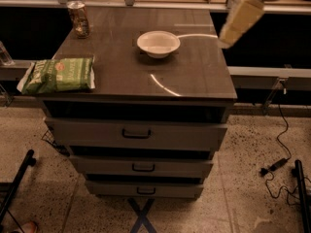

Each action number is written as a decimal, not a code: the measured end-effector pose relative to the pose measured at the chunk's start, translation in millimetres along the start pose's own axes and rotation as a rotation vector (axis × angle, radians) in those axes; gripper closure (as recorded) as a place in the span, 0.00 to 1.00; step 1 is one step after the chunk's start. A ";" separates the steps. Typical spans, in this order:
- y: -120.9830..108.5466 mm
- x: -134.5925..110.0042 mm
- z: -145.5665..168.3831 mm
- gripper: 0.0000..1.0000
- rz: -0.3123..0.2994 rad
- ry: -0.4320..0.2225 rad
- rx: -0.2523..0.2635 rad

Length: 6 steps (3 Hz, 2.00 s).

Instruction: Move paper bowl near green jalapeno chip bag

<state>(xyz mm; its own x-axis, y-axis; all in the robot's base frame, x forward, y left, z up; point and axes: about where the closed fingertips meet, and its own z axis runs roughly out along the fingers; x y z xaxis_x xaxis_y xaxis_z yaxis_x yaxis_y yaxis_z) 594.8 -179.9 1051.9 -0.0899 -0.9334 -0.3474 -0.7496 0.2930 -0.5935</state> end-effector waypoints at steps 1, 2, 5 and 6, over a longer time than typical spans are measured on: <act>-23.8 -19.9 -12.9 0.00 -0.005 -0.045 0.048; -23.8 -19.9 -12.9 0.00 -0.005 -0.045 0.048; -24.8 -37.6 170.0 0.00 -0.044 -0.060 0.031; -2.4 -55.5 201.5 0.00 -0.095 -0.108 -0.030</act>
Offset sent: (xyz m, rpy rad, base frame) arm 0.0167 0.0154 0.0256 0.0187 -0.0547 0.0289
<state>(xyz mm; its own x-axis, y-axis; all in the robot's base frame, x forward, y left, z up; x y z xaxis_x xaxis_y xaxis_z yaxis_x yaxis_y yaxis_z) 733.7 -87.1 926.4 0.0526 -0.9286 -0.3674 -0.7707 0.1963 -0.6062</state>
